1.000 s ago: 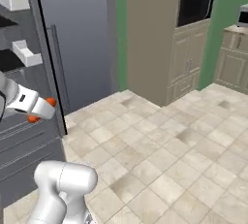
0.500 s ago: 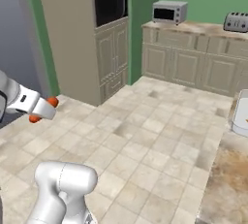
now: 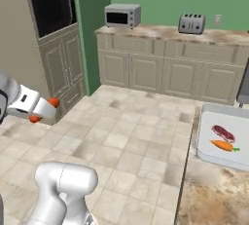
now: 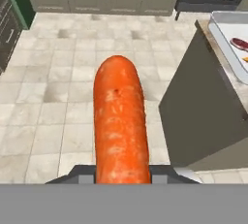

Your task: Place one carrot and one steak in each tupperware on the nearby counter, to pack two identical lunches.

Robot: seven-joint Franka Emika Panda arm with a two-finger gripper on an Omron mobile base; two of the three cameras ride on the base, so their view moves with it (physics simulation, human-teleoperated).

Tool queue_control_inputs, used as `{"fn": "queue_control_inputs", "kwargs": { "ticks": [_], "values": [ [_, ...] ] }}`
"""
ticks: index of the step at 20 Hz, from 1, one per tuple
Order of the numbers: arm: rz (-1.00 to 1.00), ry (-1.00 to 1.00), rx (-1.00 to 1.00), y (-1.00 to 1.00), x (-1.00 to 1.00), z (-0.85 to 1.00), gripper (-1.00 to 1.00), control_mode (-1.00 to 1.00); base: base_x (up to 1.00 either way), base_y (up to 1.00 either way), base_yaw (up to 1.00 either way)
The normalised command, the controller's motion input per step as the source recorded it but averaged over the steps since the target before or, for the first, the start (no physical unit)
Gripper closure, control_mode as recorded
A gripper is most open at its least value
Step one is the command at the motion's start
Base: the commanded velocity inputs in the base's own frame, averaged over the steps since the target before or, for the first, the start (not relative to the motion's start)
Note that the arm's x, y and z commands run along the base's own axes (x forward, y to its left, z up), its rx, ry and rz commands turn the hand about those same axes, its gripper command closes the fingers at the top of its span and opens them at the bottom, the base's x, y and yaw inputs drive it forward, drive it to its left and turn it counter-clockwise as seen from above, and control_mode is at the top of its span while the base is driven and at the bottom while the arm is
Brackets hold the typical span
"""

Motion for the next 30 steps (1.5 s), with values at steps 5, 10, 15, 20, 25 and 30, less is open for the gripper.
{"fn": "queue_control_inputs", "kwargs": {
  "ticks": [5,10,15,20,25,30],
  "values": [
    [0.00,0.00,0.00,0.00,0.00,0.00,1.00,1.00,1.00,-0.23,-0.55],
    [0.00,0.00,0.00,0.00,0.00,0.00,1.00,1.00,0.75,-0.04,-0.69],
    [0.00,0.00,0.00,0.00,0.00,0.00,1.00,1.00,0.14,0.00,-0.86],
    [0.00,0.00,0.00,0.00,0.00,0.00,1.00,1.00,0.00,0.18,-0.92],
    [0.00,0.00,0.00,0.00,0.00,0.00,1.00,1.00,0.36,0.52,-0.82],
    [0.00,0.00,0.00,0.00,0.00,0.00,1.00,1.00,0.89,0.81,-0.66]
  ]
}}
